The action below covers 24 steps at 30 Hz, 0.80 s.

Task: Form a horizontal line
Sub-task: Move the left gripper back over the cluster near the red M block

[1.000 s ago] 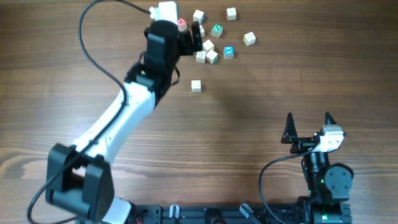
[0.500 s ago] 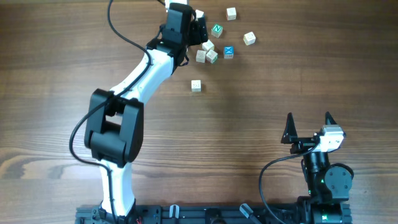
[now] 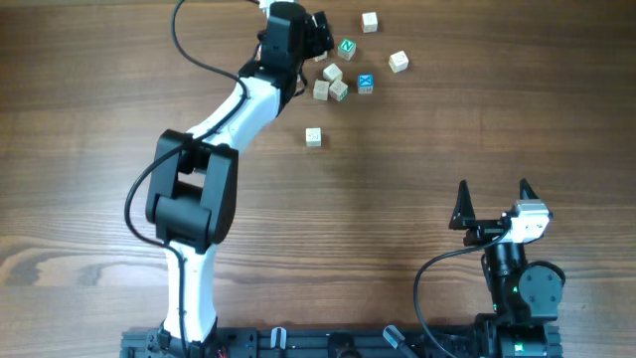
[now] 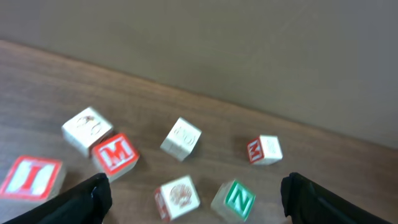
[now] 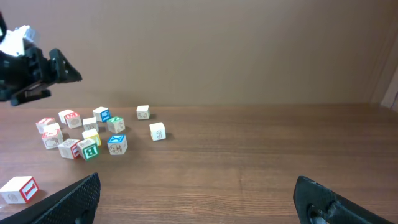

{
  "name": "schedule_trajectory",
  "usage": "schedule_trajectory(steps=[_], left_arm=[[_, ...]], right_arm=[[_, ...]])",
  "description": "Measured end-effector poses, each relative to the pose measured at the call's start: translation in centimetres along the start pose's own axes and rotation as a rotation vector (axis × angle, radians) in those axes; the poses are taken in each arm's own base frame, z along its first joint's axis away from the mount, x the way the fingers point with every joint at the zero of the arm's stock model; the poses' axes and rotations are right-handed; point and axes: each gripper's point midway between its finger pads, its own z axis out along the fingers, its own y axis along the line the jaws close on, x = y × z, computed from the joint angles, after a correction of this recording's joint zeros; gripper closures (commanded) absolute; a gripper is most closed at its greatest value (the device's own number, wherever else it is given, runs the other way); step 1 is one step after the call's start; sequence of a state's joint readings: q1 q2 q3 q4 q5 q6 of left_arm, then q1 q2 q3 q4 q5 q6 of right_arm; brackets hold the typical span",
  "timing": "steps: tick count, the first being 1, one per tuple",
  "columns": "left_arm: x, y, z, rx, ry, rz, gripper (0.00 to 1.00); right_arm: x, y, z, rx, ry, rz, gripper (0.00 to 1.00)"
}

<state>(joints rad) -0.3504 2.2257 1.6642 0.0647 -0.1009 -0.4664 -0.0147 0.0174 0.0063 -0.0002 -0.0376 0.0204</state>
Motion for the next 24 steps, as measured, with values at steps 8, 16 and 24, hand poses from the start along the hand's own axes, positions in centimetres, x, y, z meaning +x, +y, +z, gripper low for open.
schedule_trajectory(steps=[8, 16, 24], left_arm=[[2.6, 0.1, 3.9, -0.012, 0.093, 0.005, 0.19], [5.4, 0.5, 5.2, -0.032, 0.159, 0.014, 0.20], [6.2, 0.3, 5.7, -0.027, 0.163, 0.015, 0.22]], right_arm=[[0.0, 0.0, 0.0, 0.000, 0.000, 0.000, 0.00], [0.0, 0.0, 0.0, 0.000, 0.000, 0.000, 0.00], [0.0, 0.0, 0.0, 0.000, 0.000, 0.000, 0.00]])
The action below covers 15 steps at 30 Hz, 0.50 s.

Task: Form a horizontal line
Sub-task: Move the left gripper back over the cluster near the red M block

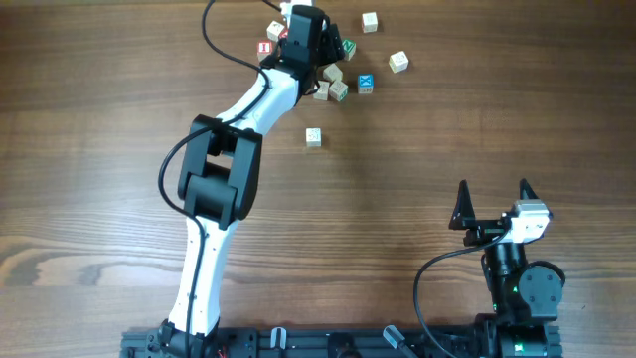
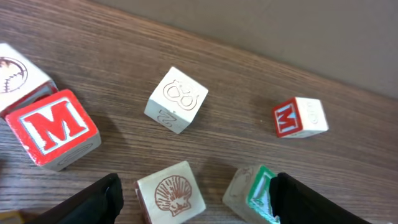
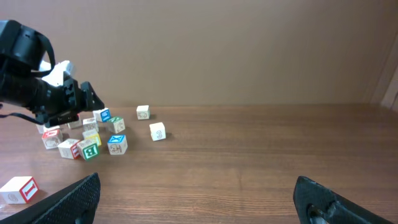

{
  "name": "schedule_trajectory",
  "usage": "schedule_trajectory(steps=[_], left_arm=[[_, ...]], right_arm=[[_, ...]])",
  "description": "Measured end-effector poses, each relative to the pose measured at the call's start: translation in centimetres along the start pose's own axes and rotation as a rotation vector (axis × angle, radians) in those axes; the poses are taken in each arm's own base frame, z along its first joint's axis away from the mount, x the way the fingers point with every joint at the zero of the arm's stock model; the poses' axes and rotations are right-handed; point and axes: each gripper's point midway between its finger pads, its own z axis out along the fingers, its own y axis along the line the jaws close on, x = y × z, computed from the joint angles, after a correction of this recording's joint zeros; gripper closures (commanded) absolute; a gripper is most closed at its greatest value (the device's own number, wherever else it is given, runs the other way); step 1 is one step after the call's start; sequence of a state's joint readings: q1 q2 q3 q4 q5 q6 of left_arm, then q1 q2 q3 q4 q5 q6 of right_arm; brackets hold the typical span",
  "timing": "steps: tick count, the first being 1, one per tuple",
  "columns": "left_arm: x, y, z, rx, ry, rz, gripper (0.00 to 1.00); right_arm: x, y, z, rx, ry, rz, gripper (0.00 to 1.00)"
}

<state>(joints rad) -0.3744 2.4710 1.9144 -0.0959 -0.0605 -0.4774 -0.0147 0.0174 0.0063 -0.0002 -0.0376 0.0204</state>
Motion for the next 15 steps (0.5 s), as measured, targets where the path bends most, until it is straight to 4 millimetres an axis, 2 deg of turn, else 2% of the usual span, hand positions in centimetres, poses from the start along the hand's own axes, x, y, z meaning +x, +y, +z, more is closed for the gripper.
schedule_trajectory(steps=[4, 15], left_arm=[[0.37, 0.24, 0.42, -0.002, 0.001, 0.000, 0.23], [-0.40, -0.18, 0.41, 0.015, -0.030, -0.002, 0.25]], right_arm=[[0.00, 0.00, 0.00, 0.000, 0.000, 0.000, 0.00], [0.00, 0.00, 0.00, 0.000, 0.000, 0.000, 0.00]])
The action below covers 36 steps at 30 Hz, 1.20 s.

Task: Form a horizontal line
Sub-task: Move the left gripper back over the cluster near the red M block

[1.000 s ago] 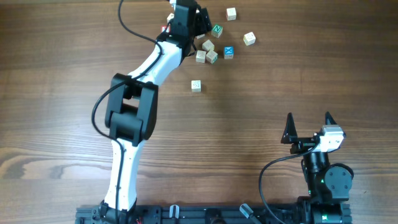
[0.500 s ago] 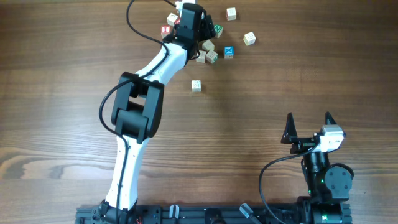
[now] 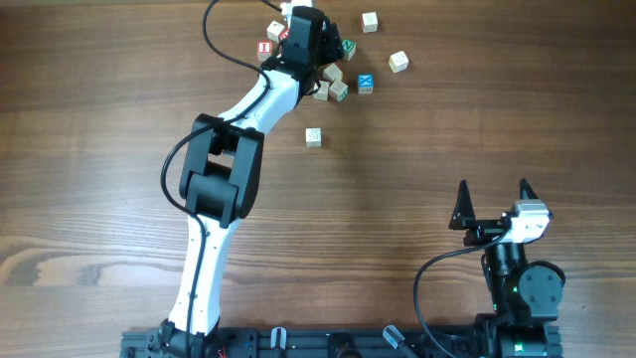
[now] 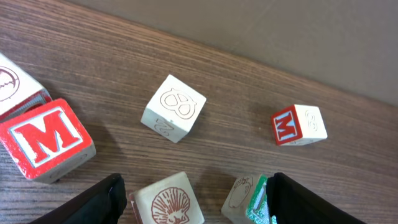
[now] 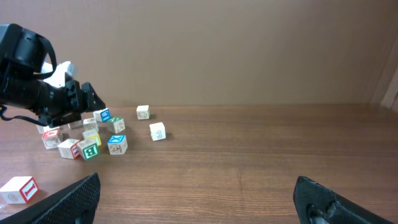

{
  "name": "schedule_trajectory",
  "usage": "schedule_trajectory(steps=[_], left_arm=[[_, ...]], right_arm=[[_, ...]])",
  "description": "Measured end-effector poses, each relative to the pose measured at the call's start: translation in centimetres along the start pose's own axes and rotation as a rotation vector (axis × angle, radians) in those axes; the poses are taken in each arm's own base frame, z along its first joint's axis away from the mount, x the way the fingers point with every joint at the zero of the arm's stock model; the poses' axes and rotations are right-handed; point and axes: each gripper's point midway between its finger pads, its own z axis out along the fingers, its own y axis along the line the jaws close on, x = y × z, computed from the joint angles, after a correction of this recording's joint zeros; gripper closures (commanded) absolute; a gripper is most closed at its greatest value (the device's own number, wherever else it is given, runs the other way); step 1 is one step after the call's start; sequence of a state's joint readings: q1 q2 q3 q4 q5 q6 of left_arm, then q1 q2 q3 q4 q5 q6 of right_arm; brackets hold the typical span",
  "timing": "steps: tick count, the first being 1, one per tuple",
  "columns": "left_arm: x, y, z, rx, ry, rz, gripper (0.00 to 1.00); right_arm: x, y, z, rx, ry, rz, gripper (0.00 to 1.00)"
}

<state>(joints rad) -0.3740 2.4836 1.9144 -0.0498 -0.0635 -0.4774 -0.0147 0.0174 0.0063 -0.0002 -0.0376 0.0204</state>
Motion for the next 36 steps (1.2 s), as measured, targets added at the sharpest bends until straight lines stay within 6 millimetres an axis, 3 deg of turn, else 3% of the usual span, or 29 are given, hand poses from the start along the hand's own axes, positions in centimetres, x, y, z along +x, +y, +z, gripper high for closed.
schedule_trajectory(steps=[11, 29, 36], left_arm=[[0.7, 0.6, 1.1, -0.012, -0.012, -0.026, 0.26], [1.1, 1.4, 1.1, -0.050, 0.020, -0.012, 0.29], [1.5, 3.2, 0.7, -0.150, 0.042, 0.024, 0.29]], right_arm=[[0.0, 0.0, 0.0, 0.000, 0.000, 0.000, 0.00], [0.0, 0.0, 0.0, 0.000, 0.000, 0.000, 0.00], [0.0, 0.0, 0.0, 0.000, 0.000, 0.000, 0.00]])
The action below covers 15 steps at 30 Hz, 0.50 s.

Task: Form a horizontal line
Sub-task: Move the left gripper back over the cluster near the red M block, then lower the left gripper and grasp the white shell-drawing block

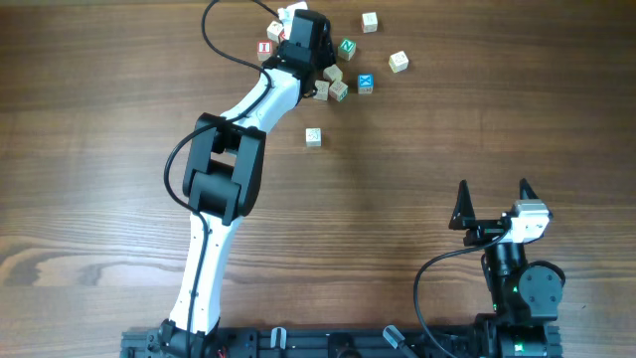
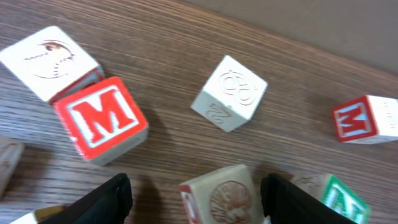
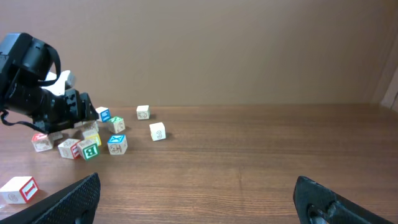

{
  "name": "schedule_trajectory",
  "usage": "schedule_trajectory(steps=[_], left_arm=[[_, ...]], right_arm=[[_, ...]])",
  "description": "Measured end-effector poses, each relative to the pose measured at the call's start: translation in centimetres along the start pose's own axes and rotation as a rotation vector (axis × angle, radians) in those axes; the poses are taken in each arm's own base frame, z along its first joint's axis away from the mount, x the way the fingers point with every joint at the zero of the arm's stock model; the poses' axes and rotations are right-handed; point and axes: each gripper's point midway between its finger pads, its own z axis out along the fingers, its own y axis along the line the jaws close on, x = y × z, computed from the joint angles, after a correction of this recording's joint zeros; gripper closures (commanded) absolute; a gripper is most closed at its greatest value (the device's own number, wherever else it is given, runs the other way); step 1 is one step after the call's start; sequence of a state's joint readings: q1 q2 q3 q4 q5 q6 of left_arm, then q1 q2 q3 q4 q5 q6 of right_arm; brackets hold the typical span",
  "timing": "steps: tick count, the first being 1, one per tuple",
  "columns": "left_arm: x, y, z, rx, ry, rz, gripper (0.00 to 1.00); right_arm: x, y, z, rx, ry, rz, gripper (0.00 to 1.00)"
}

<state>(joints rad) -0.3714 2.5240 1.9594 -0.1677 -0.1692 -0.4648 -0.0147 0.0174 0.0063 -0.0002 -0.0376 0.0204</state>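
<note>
Several lettered wooden cubes lie scattered at the table's far edge. My left gripper (image 1: 314,58) hangs low over this cluster, open. In the left wrist view its fingertips (image 2: 102,200) straddle a shell-printed block (image 2: 227,196), without touching it as far as I can tell. Around it lie a big red M block (image 2: 102,118), a baseball block (image 2: 50,53), a block marked 8 (image 2: 229,93), a small red M block (image 2: 367,118) and a green N block (image 2: 333,199). My right gripper (image 1: 493,202) stands open near the front right, empty.
A lone pale block (image 1: 313,137) lies apart, nearer the middle of the table. More cubes (image 1: 398,62) sit right of the cluster, and a red I block (image 3: 18,188) shows at the left in the right wrist view. A brown wall backs the table.
My left gripper has shifted a little sideways over the cluster: the red M and baseball blocks now show further into its view. It is still open round the shell block. The right arm is unchanged.
My left gripper first hung open, higher above the cluster, seeing many blocks. Then it was low among them with the shell block between its fingers, and stayed so. Now it has shifted slightly sideways. No block has been lifted, and the right arm has stayed parked.
</note>
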Motion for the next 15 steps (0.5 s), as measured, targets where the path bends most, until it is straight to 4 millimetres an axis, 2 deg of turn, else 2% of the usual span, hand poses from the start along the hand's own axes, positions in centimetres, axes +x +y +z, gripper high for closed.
schedule_trajectory(steps=[8, 15], left_arm=[[0.0, 0.4, -0.1, -0.029, 0.003, 0.013, 0.32], [-0.2, 0.8, -1.1, -0.091, 0.077, 0.086, 0.33]], right_arm=[[0.0, 0.0, 0.0, 0.000, 0.000, 0.000, 0.00], [0.0, 0.0, 0.0, 0.000, 0.000, 0.000, 0.00]])
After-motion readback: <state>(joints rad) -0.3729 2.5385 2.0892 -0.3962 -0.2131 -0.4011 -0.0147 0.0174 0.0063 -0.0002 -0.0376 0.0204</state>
